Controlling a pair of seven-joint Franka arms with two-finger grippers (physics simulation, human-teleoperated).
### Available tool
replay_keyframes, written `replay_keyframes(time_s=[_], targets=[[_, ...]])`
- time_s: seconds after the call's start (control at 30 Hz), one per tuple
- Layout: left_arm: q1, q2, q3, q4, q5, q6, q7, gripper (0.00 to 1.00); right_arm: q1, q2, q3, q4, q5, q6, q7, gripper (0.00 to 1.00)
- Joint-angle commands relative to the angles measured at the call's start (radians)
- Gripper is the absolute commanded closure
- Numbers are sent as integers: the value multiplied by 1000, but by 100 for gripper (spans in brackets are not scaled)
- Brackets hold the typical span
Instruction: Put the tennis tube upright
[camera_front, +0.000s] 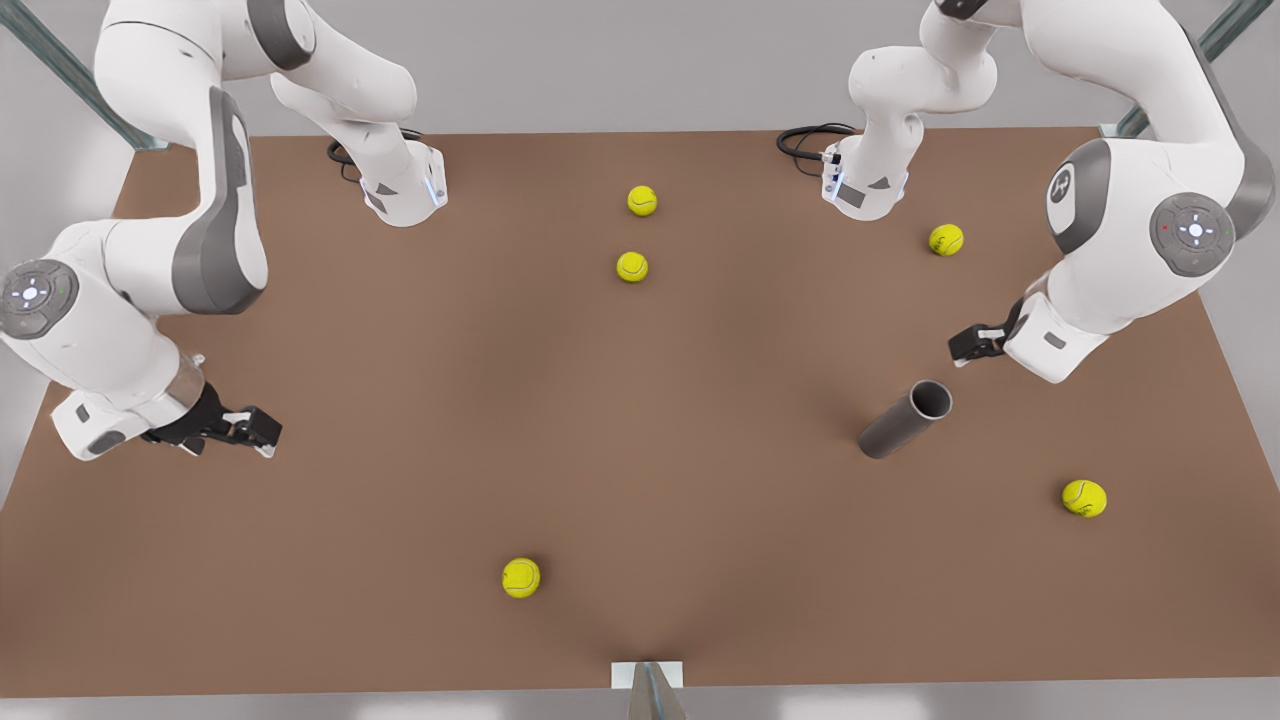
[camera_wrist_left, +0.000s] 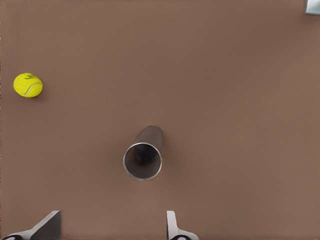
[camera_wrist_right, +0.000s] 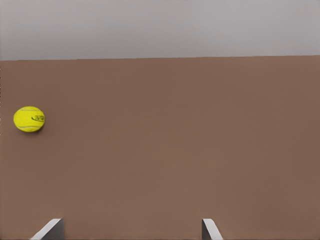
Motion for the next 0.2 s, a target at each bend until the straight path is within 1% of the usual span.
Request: replay_keyframes(time_s=[0.0,0.17], targets=[[0,0,0,0,9,0,0,0,0,0,0,0,2,8,-1,0],[0,3,0,0,8,-2,2,0,7,2,2,-5,2,22,14,0]])
